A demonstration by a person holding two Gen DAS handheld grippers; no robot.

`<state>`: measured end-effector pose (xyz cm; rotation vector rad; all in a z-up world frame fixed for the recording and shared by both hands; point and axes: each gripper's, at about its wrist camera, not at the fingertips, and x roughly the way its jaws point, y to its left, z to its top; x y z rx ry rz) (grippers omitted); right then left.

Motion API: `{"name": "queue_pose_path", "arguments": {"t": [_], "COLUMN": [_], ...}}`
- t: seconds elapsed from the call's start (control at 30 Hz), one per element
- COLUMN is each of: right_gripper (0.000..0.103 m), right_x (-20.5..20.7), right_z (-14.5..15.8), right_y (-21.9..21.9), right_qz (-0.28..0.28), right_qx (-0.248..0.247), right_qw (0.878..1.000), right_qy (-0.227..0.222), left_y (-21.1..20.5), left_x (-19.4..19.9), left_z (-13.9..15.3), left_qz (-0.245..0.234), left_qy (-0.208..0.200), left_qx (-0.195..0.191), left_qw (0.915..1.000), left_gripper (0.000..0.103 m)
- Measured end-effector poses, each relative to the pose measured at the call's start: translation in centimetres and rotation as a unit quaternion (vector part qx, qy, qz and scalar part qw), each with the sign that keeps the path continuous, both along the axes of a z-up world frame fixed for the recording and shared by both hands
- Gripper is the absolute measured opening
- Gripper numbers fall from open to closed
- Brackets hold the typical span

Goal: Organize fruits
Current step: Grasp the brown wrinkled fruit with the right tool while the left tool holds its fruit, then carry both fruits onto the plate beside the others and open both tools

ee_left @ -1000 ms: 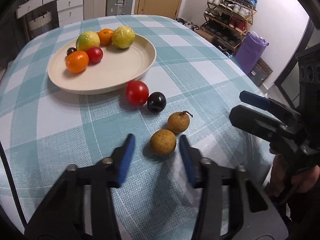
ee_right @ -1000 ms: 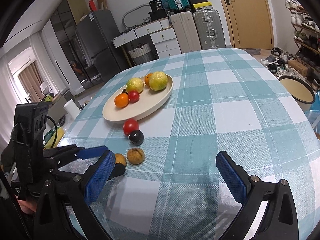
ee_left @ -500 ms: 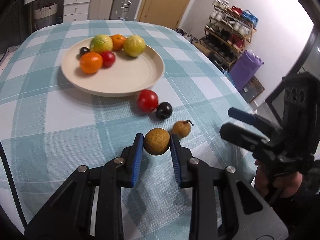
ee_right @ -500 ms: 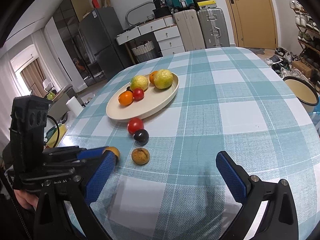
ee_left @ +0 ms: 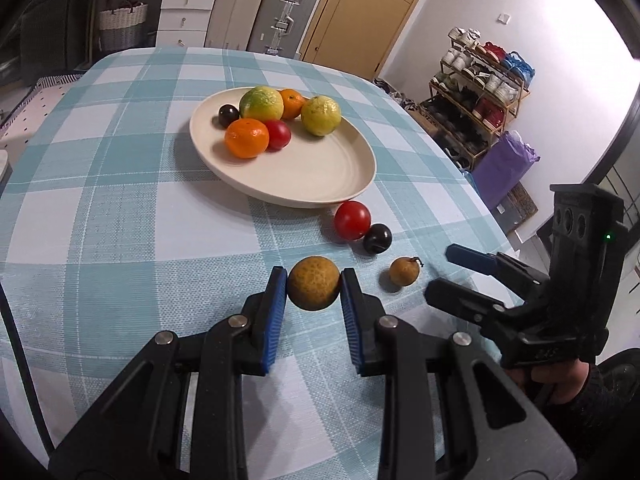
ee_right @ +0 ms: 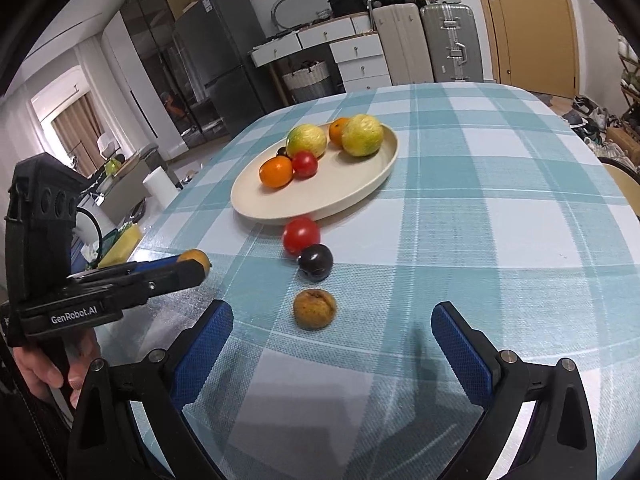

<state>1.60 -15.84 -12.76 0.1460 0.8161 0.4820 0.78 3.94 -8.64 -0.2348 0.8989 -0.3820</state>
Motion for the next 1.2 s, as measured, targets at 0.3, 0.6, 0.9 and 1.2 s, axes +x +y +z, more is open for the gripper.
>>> {"name": "queue_pose_path", "arguments": {"t": [0.3,0.6,0.9,1.2], "right_gripper": [0.072,0.029,0.027,0.027], "right_x": [0.9,1.4,1.4,2.0], "right_z": [-0.5,-0.8,-0.3,1.7], "right_y": [1.8,2.9,3.0,2.7], "right_qz": [0.018,0.031,0.036,0.042], "right_qx": [-0.016,-0.037,-0.031,-0.006], "right_qw": [1.0,0.999,0.999,0.999], "right_qy": [0.016,0.021,0.015,-0.01], "left_y": [0.7,1.9,2.9,3.8], "left_x": [0.1,0.9,2.4,4.7], "left_z": [-0.2,-0.1,0.7,1.2], "left_qz": [0.007,0.018,0.031,0.048], "left_qy": [0.0,0.0,-0.009,-0.01], "left_qx": [-0.01,-0.018,-0.018,-0.015], "left_qw": [0.9999,0.9997,0.9993,0.9987], "left_gripper": [0.024,0.024,0.024,0.024]}}
